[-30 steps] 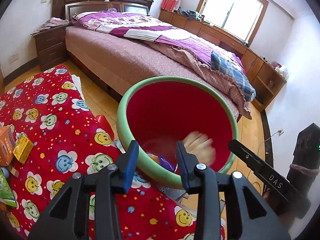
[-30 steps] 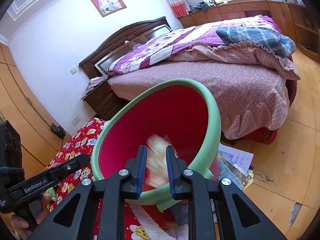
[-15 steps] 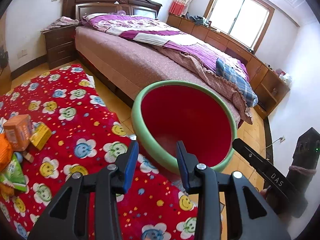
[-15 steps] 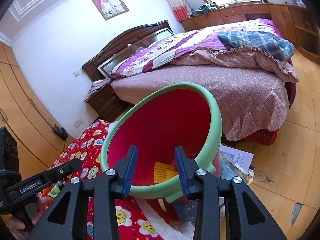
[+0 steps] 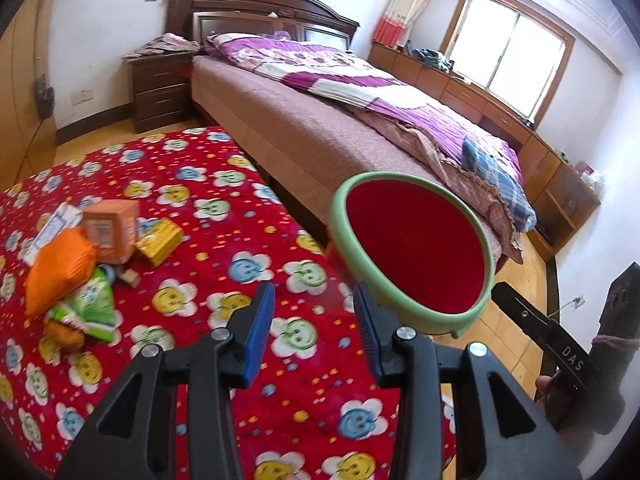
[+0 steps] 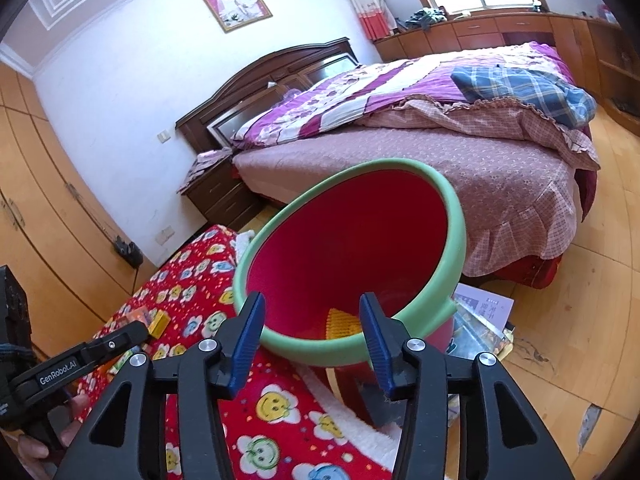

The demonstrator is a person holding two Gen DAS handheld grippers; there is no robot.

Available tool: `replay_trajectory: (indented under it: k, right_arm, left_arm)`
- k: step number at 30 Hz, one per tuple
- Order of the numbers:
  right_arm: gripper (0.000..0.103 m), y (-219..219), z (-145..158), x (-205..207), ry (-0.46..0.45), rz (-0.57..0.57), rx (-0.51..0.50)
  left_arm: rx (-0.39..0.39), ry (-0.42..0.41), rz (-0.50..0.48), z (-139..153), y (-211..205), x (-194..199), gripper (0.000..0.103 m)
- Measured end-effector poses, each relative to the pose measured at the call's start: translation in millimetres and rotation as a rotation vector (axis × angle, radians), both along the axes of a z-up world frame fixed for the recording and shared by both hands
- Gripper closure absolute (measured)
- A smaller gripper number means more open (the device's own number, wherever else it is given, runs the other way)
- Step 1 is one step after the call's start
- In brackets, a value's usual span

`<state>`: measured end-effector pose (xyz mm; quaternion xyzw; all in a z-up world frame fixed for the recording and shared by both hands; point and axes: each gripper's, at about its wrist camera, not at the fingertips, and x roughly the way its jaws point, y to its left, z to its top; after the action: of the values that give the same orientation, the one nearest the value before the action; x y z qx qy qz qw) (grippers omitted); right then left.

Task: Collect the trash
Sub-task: 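Move both open tools back toward the trash on the quilt, then grasp the orange mesh bag with the left tool and lift it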

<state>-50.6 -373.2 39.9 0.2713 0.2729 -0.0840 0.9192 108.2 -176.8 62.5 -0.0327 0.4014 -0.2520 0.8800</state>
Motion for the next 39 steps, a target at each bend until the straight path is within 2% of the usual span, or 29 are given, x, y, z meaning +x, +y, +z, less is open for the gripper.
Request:
replay_trajectory:
  k: [5, 12, 21, 30, 31, 34, 39]
  right_arm:
    - [0.043, 13.5, 4.3, -2.2, 0.0, 0.016, -0.016]
    - [0.041, 31.9, 7.6, -2.3, 0.008, 0.049, -0.028]
    - [0.033, 52.2, 6.3, 3.9, 0.026, 0.088, -0.03]
    - [0.032, 71.7, -1.0, 16.9, 0.064, 0.128, -0.041]
    - [0.032, 73.6, -2.1, 18.8, 0.07, 0.131, -0.041]
    - [0.032, 77.4, -3.4, 21.3, 0.077, 0.137, -0.04]
    - [0.031, 80.5, -4.8, 24.2, 0.088, 0.132, -0.058]
  left_arm:
    - [0.014, -0.017, 0.05, 2.1, 19.3, -6.0, 0.062]
    - [0.031, -0.034, 0.132, 3.1, 49.7, -12.2, 0.061]
    - [0.023, -0.021, 0.213, -1.3, 91.5, -8.9, 0.061]
    - [0.087, -0.027, 0.254, 0.0, 126.0, 10.9, 0.06]
    - [0.088, -0.026, 0.259, 0.1, 130.9, 14.6, 0.06]
    - [0.099, -0.015, 0.262, -1.6, 141.6, 25.6, 0.047]
    - [0.108, -0.006, 0.273, -7.2, 150.0, 44.4, 0.046]
